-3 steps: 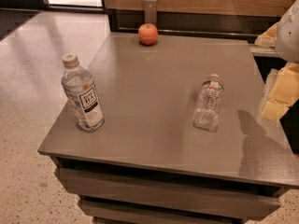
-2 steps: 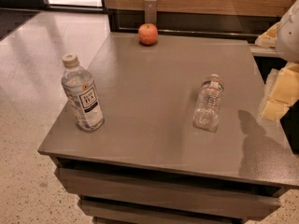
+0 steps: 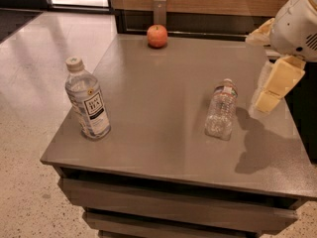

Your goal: Pick blue plastic bottle

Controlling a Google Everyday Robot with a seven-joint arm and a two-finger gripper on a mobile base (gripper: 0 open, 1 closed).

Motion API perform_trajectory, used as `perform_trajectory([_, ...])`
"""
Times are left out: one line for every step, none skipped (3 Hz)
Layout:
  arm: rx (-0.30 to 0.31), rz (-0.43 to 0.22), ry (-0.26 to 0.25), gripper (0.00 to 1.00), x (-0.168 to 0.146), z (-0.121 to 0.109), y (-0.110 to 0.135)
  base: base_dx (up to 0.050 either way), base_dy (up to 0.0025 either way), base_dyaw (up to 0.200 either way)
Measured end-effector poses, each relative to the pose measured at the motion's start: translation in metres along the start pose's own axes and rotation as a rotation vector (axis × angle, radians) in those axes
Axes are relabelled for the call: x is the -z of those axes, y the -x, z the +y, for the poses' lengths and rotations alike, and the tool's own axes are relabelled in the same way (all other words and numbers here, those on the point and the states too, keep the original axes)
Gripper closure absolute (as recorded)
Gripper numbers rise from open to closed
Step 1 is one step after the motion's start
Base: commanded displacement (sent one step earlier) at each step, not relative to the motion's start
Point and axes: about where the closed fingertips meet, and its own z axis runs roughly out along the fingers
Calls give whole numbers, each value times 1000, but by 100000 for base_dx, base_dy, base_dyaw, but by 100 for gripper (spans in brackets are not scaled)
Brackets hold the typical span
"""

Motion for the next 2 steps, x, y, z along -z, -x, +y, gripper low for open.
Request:
perform_trajectory([50,-177,92,0,-33,-10,49,0,0,0])
perform_trajectory([51,-177,91,0,-33,-10,49,0,0,0])
